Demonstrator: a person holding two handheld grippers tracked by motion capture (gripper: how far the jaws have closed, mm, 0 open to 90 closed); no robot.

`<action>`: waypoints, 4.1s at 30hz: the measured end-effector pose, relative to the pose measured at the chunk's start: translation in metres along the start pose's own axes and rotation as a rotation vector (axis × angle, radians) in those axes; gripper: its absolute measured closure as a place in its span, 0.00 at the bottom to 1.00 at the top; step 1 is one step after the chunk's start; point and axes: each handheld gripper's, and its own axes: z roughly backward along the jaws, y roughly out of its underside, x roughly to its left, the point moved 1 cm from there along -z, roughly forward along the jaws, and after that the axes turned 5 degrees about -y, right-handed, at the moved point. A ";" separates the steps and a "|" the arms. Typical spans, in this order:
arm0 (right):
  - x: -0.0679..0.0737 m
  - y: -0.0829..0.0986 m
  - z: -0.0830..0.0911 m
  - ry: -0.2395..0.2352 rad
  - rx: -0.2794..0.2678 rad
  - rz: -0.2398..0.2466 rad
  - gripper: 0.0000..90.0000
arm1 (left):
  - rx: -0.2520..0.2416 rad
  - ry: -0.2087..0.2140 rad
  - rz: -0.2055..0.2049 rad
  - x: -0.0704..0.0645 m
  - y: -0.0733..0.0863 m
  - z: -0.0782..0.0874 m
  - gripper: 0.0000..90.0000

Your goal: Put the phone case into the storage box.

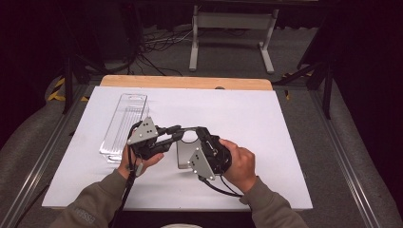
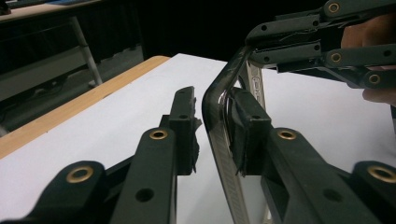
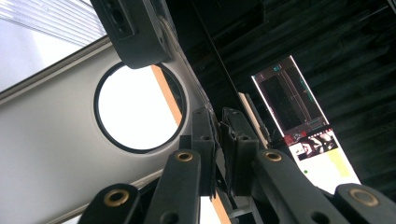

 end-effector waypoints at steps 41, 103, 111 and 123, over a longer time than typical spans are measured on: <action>-0.010 0.003 0.010 -0.098 -0.099 -0.251 0.74 | -0.054 -0.026 -0.037 0.001 -0.003 0.019 0.89; 0.002 0.073 0.014 -0.319 -0.100 -0.534 0.33 | -0.118 -0.140 0.006 0.040 -0.008 0.064 0.89; 0.002 0.090 0.021 -0.315 -0.097 -0.543 0.30 | -0.133 -0.162 0.015 0.046 -0.010 0.074 0.89; 0.007 0.110 0.030 -0.330 -0.077 -0.550 0.26 | -0.160 -0.194 0.020 0.054 -0.012 0.085 0.89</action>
